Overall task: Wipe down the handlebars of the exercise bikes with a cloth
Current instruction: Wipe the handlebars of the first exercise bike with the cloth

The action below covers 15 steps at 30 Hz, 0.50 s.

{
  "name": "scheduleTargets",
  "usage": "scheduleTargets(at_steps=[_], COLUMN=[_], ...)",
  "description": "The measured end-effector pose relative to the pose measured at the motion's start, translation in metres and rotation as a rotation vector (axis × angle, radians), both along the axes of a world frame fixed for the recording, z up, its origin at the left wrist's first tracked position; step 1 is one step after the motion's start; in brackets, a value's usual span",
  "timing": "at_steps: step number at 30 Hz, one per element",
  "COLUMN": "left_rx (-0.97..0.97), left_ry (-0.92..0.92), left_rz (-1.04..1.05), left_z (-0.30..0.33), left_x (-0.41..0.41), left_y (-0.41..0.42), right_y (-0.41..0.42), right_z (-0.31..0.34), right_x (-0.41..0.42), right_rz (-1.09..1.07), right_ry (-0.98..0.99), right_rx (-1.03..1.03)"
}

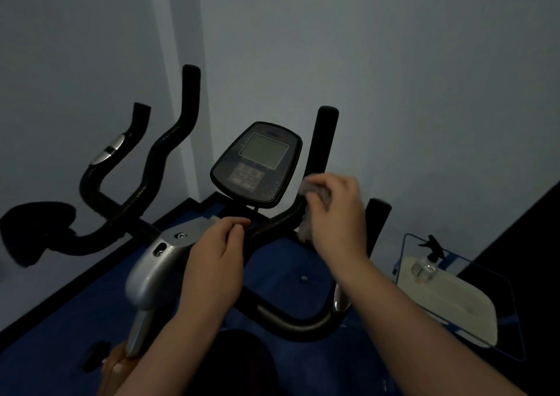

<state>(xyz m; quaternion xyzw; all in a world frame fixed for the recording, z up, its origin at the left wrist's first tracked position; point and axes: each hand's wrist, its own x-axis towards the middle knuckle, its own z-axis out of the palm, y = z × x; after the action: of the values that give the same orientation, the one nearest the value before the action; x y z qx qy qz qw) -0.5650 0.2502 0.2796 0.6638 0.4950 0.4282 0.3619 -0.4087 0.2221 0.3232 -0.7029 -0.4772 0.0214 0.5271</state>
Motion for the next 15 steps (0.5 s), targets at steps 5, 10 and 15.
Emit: scheduleTargets(at_steps=[5, 10, 15], left_rx=[0.056, 0.041, 0.053], left_ry=[0.032, 0.021, 0.043], left_rz=[-0.026, 0.008, 0.019], left_z=[-0.005, -0.005, -0.005], left_x=[-0.001, -0.002, -0.002], left_y=[-0.010, -0.006, -0.007], right_y=[-0.020, -0.006, -0.001], right_z=[-0.040, -0.006, -0.026], right_x=[-0.042, -0.012, -0.026], right_rz=[0.090, -0.003, -0.115], right_ry=[0.000, 0.138, 0.391], right_rx=[-0.035, 0.128, 0.078])
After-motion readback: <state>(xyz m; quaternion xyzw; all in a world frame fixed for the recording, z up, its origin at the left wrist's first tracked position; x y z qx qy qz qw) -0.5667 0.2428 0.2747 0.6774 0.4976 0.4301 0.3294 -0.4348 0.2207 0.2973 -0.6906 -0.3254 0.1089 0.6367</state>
